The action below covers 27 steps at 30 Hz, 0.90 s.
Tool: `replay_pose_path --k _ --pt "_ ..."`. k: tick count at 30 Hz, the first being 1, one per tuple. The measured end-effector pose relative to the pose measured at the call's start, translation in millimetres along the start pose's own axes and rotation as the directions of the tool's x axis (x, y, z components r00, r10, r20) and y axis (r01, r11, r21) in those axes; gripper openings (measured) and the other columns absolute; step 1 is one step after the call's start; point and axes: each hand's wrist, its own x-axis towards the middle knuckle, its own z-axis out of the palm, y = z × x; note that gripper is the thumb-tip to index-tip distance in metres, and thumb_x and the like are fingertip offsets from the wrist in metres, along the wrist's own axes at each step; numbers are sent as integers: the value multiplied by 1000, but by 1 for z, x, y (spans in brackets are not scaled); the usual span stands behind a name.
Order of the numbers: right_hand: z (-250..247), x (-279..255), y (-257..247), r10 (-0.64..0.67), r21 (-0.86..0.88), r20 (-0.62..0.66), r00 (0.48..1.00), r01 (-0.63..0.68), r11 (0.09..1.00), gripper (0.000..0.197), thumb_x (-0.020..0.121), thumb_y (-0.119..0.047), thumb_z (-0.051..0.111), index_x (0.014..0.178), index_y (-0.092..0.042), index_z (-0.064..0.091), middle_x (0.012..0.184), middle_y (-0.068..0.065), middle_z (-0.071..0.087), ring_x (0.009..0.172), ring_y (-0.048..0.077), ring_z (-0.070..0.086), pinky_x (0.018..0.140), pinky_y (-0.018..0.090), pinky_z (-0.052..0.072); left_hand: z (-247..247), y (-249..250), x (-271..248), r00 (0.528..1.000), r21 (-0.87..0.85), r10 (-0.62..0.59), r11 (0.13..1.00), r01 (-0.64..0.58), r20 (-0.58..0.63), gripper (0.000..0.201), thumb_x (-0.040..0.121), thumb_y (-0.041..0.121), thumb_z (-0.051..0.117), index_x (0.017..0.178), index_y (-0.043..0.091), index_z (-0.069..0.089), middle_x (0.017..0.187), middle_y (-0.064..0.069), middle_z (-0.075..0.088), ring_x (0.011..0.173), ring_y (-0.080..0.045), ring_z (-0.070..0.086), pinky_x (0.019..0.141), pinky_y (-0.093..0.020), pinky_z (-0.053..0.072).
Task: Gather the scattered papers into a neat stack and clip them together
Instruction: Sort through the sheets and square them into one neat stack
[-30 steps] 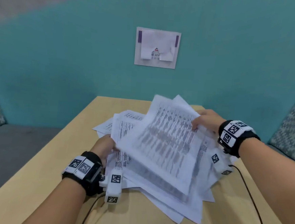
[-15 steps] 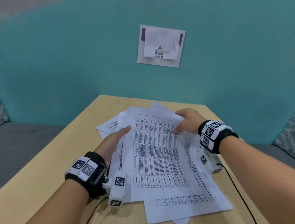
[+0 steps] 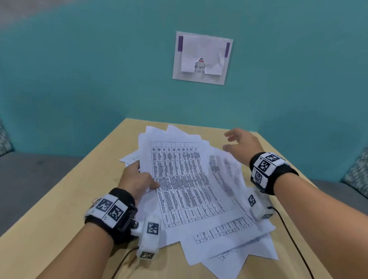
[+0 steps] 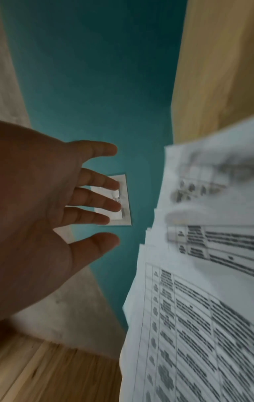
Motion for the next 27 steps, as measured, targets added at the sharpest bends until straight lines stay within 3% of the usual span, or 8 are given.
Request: replay_pose_path --k 7,11,13,16,20,22,24,27 --pt "-17 -14 44 249 -69 -46 967 -252 965 26 88 -7 53 102 -15 74 113 9 70 98 29 63 82 29 51 -7 7 0 990 -56 -31 998 23 -139 35 79 -27 62 97 2 71 100 -17 73 99 -41 70 95 -57 56" --pt "-23 -33 51 329 -411 289 899 -194 891 20 93 -6 59 106 -14 72 91 3 69 69 15 58 53 22 45 -16 13 3 948 -216 -50 976 -21 -316 43 77 -20 68 108 9 71 103 -10 74 98 -34 70 99 -54 54" --pt "-18 -43 49 343 -487 429 836 -107 867 35 91 -27 72 121 -10 68 94 2 67 72 14 55 63 25 53 -20 15 5 929 -271 -89 963 -12 -360 41 79 -16 70 110 10 65 104 -7 70 94 -29 64 102 -49 48" --pt "-6 -48 44 343 -471 493 800 -86 878 78 74 -49 84 137 -14 53 134 4 56 95 20 61 87 37 55 -24 12 9 908 -297 -147 955 26 -393 40 82 -11 72 115 3 55 103 -9 57 91 -26 51 96 -44 42" --pt "-2 -50 30 356 -442 551 755 -99 892 78 81 -33 82 144 -10 44 138 6 50 41 1 62 33 16 44 -26 11 11 905 -342 -167 939 25 -392 46 80 -16 72 116 4 51 116 -10 57 106 -34 59 95 -45 49" --pt "-2 -51 26 342 -449 557 757 -71 891 83 84 -33 80 150 -7 39 144 8 47 84 10 71 50 15 53 -25 11 10 907 -363 -185 931 38 -378 42 76 -17 72 110 1 56 120 -13 63 106 -41 65 98 -55 53" --pt "0 -49 24 310 -458 546 778 -33 888 64 82 -32 81 136 -7 56 130 3 58 106 21 60 75 25 50 -24 12 8 910 -374 -180 927 31 -372 39 76 -20 70 109 0 62 109 -14 68 101 -41 67 93 -52 56" --pt "-3 -39 28 249 -316 426 870 -115 942 23 81 -20 80 80 -16 58 79 -6 50 68 10 45 55 22 35 -23 13 5 917 -388 -151 922 -5 -370 49 78 -23 66 123 -3 66 96 -8 68 100 -38 67 86 -44 55"
